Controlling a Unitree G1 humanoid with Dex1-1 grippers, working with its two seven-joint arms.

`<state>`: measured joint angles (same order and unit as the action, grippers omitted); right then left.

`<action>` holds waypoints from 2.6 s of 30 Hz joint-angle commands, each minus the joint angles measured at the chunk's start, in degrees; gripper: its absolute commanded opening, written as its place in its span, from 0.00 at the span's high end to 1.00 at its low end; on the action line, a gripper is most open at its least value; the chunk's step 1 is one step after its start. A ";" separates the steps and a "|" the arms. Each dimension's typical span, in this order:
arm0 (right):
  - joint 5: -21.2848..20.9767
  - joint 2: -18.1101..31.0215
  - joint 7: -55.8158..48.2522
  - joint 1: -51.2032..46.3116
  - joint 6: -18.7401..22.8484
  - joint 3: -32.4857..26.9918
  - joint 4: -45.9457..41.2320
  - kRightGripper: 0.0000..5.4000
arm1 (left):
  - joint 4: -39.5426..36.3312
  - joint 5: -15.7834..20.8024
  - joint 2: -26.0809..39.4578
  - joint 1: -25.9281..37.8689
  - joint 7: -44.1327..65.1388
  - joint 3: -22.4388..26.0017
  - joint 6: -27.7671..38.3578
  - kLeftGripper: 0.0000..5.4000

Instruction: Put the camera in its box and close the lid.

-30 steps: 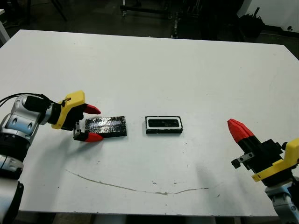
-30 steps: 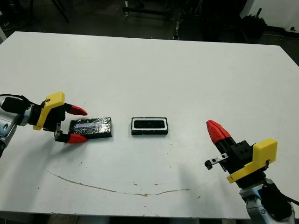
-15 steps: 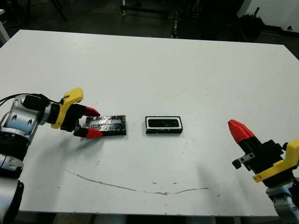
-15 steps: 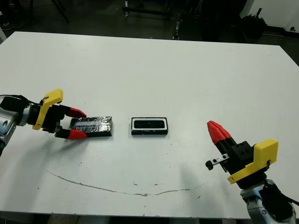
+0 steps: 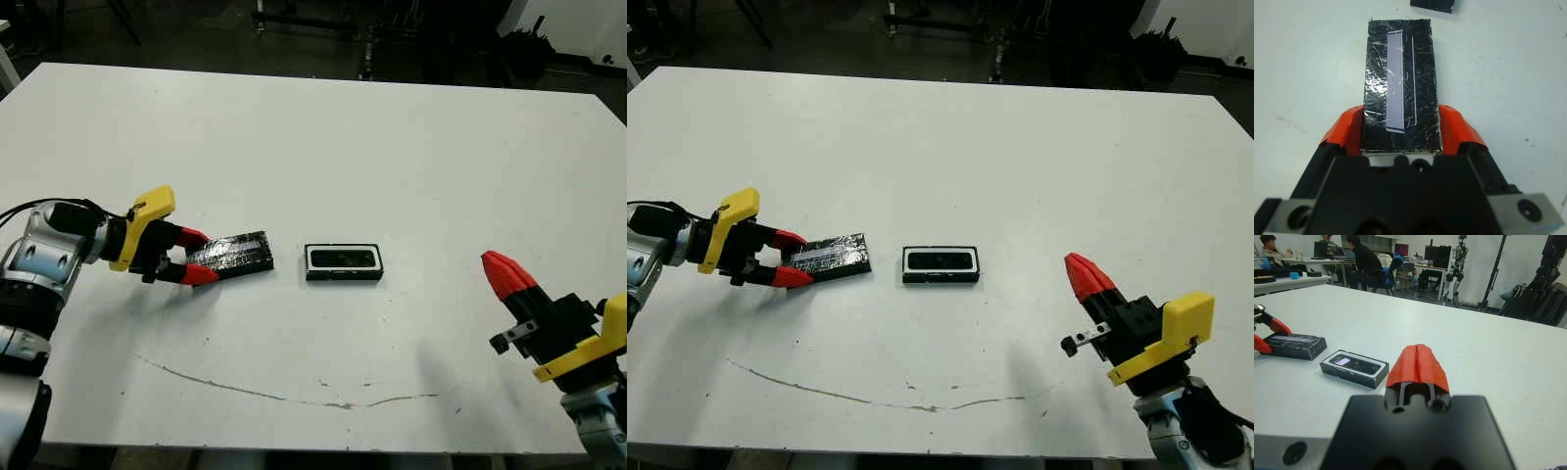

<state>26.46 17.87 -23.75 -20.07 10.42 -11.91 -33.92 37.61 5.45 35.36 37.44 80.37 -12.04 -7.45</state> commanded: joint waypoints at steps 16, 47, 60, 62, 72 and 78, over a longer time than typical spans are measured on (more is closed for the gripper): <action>-0.13 0.13 0.22 0.15 0.46 0.95 0.07 1.00 | 0.95 10.95 -9.76 3.01 0.67 6.63 -7.32 0.41; -1.41 -0.40 1.33 -0.66 0.15 1.28 -0.34 1.00 | 24.95 -0.68 -19.90 12.66 4.71 1.95 3.88 0.41; -1.14 -0.56 1.10 -0.77 0.08 1.32 0.01 1.00 | 23.59 -0.90 -21.33 12.10 6.64 1.38 3.54 0.41; -1.35 -0.54 1.05 -0.84 -0.19 1.36 -0.02 1.00 | 22.94 -1.68 -21.62 11.91 5.46 0.72 3.59 0.41; -1.61 -0.50 1.77 -1.44 0.11 1.51 -0.89 1.00 | 19.52 -6.19 -24.39 10.12 -0.61 -3.54 7.42 0.41; -0.83 -0.60 1.90 -1.66 0.67 1.39 -1.17 1.00 | 19.18 -6.47 -26.11 9.61 -0.41 -5.04 8.65 0.41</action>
<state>25.64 17.27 -22.33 -21.35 10.44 -10.24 -34.84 56.15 0.82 12.39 49.62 79.44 -14.60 1.79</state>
